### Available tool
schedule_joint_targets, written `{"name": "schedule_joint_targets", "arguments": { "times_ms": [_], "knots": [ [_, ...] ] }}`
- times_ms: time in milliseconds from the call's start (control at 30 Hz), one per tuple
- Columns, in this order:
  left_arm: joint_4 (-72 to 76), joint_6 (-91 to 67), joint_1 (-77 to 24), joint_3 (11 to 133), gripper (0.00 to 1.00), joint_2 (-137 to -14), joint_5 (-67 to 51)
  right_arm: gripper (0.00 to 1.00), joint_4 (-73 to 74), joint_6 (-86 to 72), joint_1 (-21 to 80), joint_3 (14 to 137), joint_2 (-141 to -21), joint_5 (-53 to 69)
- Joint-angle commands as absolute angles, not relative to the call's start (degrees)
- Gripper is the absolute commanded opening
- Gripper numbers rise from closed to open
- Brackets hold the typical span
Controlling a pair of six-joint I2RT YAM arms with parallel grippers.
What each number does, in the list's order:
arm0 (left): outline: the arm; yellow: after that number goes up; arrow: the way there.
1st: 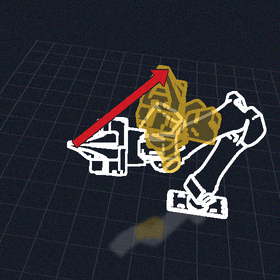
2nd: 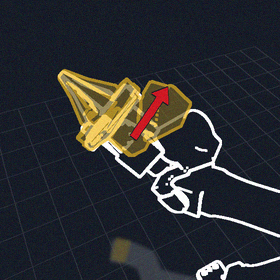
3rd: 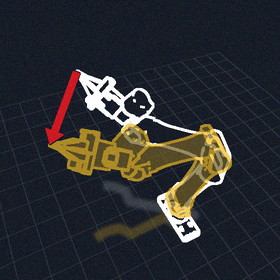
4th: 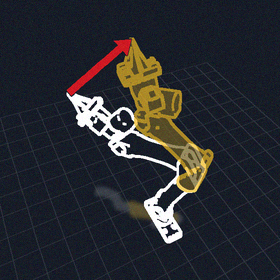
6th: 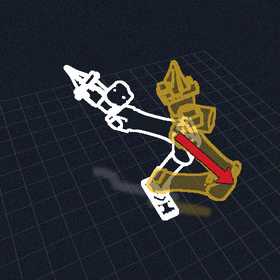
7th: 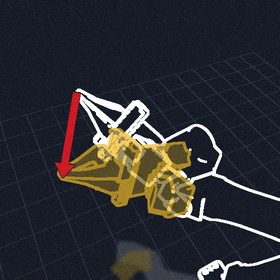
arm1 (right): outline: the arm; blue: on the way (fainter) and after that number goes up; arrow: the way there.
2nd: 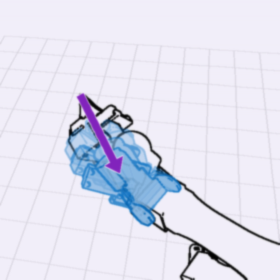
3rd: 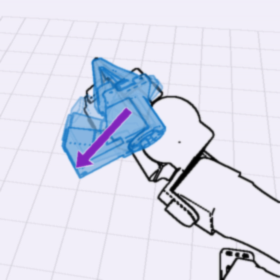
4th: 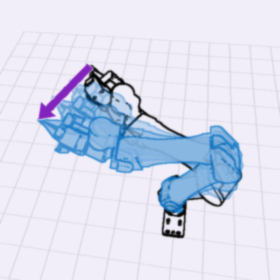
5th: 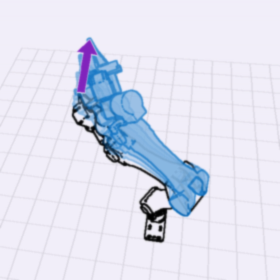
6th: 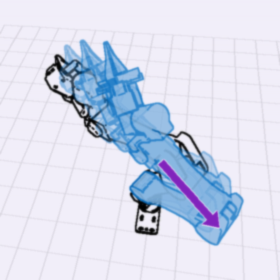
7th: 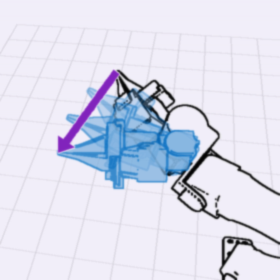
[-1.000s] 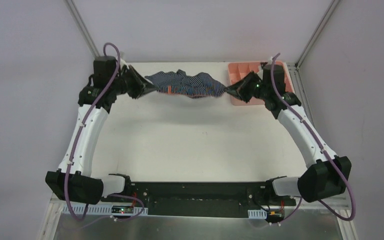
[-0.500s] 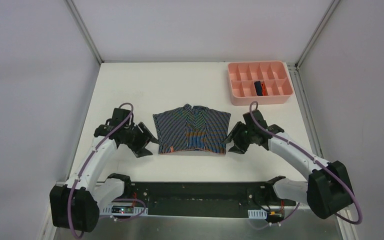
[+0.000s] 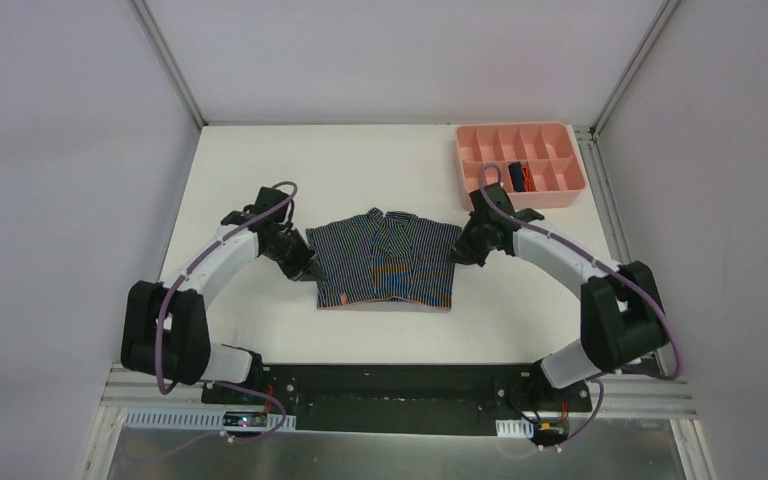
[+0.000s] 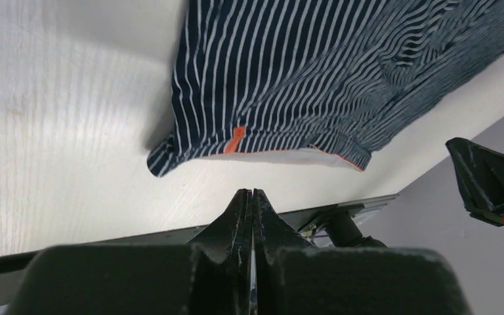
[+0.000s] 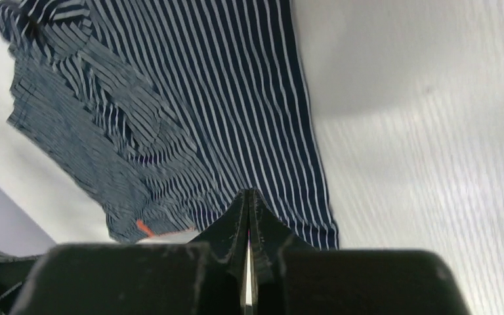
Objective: Roll the underwear
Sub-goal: Flatten out the underwear at the center of the board.
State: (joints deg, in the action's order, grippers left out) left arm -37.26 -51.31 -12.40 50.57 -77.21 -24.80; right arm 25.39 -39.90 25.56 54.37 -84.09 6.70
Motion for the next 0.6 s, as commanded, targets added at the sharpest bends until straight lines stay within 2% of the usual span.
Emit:
{"name": "schedule_joint_targets", "arguments": {
  "times_ms": [0,200,400,567],
  "knots": [
    [-32.1,-49.03,-12.73,47.82,0.0,-80.46,-22.66,0.0,22.73,-35.76,23.58,59.12,-91.78,5.64],
    [-27.26,-47.34,-12.66,43.94,0.0,-88.02,-24.87,0.0,23.12,-34.03,23.06,60.75,-99.47,4.77],
    [-27.61,-45.47,-11.77,44.15,0.0,-94.97,-22.66,0.0,19.81,-34.83,23.18,52.74,-97.55,6.72],
    [-30.76,-43.05,-11.17,49.82,0.0,-98.86,-21.07,0.0,20.34,-37.25,25.85,45.23,-91.13,6.63]
  ]
}}
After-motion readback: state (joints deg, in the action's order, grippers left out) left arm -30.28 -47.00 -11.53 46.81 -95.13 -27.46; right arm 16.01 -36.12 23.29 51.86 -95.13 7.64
